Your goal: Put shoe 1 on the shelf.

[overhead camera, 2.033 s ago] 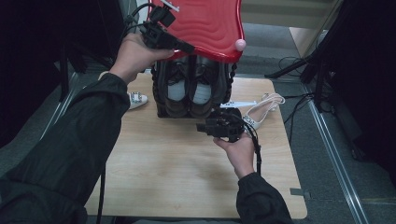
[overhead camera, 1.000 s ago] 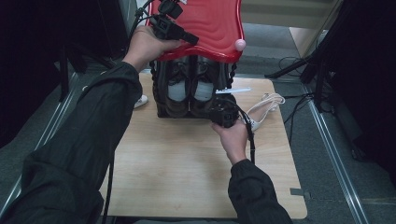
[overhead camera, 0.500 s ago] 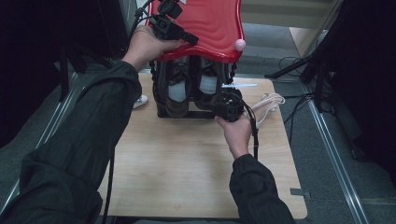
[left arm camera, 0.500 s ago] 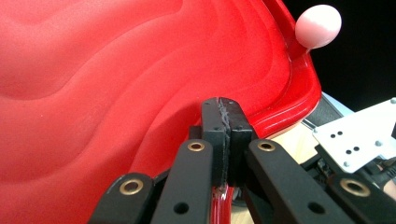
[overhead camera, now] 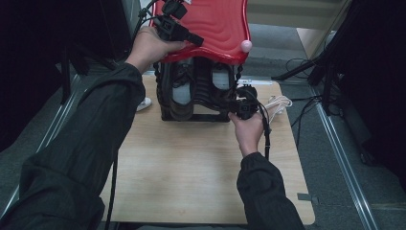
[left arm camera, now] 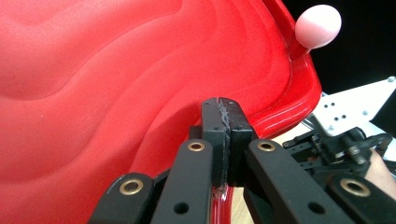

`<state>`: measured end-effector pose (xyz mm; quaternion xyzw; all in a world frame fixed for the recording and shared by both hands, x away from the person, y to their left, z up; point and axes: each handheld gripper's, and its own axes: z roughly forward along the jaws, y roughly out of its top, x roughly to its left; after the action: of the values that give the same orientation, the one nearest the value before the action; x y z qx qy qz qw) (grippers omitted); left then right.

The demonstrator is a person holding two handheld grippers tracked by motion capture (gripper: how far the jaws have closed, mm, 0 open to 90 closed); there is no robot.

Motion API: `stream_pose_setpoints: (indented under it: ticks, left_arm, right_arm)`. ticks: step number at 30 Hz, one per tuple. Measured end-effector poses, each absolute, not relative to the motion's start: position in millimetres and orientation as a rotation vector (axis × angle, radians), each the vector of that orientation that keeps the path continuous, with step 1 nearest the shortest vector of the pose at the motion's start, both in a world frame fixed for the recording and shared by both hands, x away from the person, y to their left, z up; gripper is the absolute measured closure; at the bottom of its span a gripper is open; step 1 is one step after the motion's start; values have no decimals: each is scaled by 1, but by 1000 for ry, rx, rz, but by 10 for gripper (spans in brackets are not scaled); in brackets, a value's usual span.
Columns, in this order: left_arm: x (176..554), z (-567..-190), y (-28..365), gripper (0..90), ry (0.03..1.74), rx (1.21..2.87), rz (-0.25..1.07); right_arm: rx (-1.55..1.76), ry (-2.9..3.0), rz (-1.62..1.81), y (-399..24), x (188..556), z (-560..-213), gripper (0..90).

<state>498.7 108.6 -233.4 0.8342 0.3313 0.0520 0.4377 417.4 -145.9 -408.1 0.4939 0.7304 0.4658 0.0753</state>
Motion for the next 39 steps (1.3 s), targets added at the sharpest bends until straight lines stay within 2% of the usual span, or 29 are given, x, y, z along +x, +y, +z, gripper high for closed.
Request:
stream_pose_setpoints:
  ticks: [8, 13, 25, 33, 39]
  left_arm:
    - [499, -234, 108, 900, 821, 2076, 132]
    - [499, -234, 108, 900, 818, 2075, 133]
    - [499, -234, 108, 900, 814, 2074, 139]
    - [498, -234, 109, 900, 811, 2078, 140]
    - [498, -234, 109, 900, 819, 2068, 137]
  right_arm:
    - [1420, 2236, 1470, -136, 406, -406, 900]
    - [1343, 2291, 1519, -120, 388, -403, 900]
    - [1243, 2442, 1500, -81, 372, -414, 900]
    - [1212, 2490, 1530, -54, 372, -419, 900]
    - [1236, 2503, 1533, -49, 382, -419, 900]
